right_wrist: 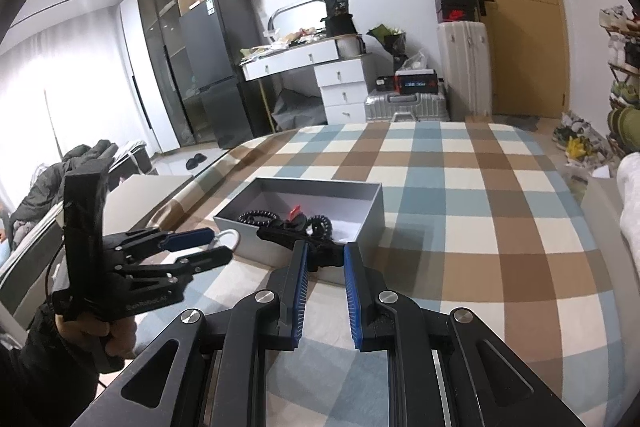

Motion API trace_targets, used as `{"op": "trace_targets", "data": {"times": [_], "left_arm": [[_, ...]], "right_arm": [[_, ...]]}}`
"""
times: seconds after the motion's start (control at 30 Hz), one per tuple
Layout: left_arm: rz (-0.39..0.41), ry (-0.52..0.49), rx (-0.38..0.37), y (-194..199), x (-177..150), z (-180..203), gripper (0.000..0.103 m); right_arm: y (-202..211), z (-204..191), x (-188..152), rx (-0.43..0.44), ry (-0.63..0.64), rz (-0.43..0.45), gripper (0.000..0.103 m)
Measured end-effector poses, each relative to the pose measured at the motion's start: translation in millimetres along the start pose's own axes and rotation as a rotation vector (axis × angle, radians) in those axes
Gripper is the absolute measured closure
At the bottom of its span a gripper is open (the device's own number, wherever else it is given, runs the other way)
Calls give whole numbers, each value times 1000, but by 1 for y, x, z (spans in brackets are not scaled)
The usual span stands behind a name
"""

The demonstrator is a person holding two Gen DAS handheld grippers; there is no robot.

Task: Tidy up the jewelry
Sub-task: 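Carry the pin badge in the left gripper while the right gripper carries the comb into the box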

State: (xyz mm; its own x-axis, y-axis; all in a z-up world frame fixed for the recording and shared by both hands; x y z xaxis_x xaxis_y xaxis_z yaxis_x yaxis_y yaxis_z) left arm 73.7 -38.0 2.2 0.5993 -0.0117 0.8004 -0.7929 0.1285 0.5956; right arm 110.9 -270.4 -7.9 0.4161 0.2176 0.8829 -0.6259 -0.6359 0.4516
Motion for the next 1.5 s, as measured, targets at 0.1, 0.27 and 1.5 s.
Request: {"op": "trace_targets", "data": {"times": [0.1, 0.27, 1.5], "left_arm": [[23, 11, -1, 6, 5, -2, 67], [47, 24, 3, 11, 9, -6, 67], [37, 77, 34, -32, 36, -30, 67]], "right_arm": [[-1, 2, 0, -5, -12, 5, 86], [-7, 2, 0, -13, -34, 11, 86], [-62, 3, 29, -105, -99, 8, 86]]}}
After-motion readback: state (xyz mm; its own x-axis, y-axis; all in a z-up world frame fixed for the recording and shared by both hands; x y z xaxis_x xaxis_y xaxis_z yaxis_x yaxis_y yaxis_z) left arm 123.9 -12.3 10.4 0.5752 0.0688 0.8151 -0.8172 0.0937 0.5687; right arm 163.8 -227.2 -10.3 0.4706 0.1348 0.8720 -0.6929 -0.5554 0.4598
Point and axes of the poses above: each gripper's, at about its wrist camera, not at the fingertips, and y roughly against the way its jaws point, z to its right, x to its top, the point moved 4 cm from there along -y, roughly the way its jaws point, and after that the axes turned 1 degree about -x, right-handed, at the moved point
